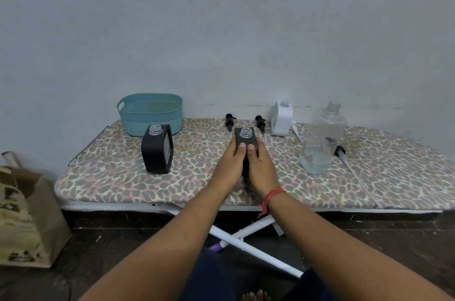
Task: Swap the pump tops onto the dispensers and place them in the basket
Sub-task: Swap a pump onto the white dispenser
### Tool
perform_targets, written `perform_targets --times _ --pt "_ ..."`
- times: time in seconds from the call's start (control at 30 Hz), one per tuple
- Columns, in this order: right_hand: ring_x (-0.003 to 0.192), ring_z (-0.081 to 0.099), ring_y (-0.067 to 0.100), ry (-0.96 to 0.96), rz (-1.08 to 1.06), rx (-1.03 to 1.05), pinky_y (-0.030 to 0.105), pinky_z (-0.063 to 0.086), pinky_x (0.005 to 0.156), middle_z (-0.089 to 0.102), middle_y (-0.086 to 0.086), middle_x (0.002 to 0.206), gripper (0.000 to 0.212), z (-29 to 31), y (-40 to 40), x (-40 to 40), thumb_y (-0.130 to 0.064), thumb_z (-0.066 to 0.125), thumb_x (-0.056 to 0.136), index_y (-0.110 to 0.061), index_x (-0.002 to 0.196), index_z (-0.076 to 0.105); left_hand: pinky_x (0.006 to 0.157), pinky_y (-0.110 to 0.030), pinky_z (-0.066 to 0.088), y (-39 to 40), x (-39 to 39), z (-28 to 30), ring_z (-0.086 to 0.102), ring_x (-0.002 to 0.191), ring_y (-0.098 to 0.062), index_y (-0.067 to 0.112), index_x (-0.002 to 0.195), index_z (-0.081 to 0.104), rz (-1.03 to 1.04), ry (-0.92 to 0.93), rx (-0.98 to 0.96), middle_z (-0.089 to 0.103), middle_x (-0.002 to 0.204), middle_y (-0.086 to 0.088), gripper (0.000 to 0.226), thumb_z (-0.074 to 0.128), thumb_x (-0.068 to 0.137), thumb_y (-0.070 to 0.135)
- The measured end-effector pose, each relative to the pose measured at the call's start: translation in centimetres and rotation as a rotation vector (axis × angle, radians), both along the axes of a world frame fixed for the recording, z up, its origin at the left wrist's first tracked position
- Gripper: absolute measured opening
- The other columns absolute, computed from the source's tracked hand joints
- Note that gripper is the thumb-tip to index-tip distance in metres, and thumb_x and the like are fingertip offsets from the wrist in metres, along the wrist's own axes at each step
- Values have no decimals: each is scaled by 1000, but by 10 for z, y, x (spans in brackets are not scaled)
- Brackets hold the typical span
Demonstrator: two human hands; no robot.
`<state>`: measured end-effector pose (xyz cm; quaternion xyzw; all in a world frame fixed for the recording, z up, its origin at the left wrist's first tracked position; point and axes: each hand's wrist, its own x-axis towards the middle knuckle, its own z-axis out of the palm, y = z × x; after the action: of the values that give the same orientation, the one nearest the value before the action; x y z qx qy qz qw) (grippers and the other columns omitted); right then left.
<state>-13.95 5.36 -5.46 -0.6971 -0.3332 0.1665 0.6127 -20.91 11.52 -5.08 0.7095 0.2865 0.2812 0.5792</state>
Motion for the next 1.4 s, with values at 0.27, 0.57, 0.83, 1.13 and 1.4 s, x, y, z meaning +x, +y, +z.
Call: perform_targets --times 0.27,0.57,0.83,1.13,1.4 --pt "112 56 4 -13 42 18 20 41 96 57 -13 128 39 5 23 -26 -30 38 107 -36 145 43 115 -39 41 23 -24 3 55 130 -14 40 153 41 59 -45 -59 56 146 5 45 44 108 33" --pt "109 59 1 -13 128 48 23 46 98 61 -16 124 37 7 64 -75 -28 39 106 -39 141 47 115 -41 42 58 -77 7 57 127 -13 41 147 48 160 -36 -55 61 140 7 41 46 107 35" --pt "112 62 8 -12 130 45 37 49 103 64 -9 126 38 -1 80 -95 -28 41 104 -40 140 46 90 -14 40 76 -98 -1 54 124 -7 38 153 41 169 -38 -60 58 138 11 45 44 109 29" --pt "127 48 8 -9 182 -22 25 35 107 48 -7 144 48 6 65 -88 -33 38 107 -30 153 28 120 -35 28 67 -101 2 37 147 -18 35 163 15 204 50 -5 37 162 5 67 46 105 48" --pt "148 28 19 -59 131 -49 43 26 121 23 -1 164 59 25 33 -69 -42 35 106 -28 159 14 126 -36 6 38 -102 39 -3 157 -9 29 163 -2 211 137 312 -7 171 8 78 45 105 50"
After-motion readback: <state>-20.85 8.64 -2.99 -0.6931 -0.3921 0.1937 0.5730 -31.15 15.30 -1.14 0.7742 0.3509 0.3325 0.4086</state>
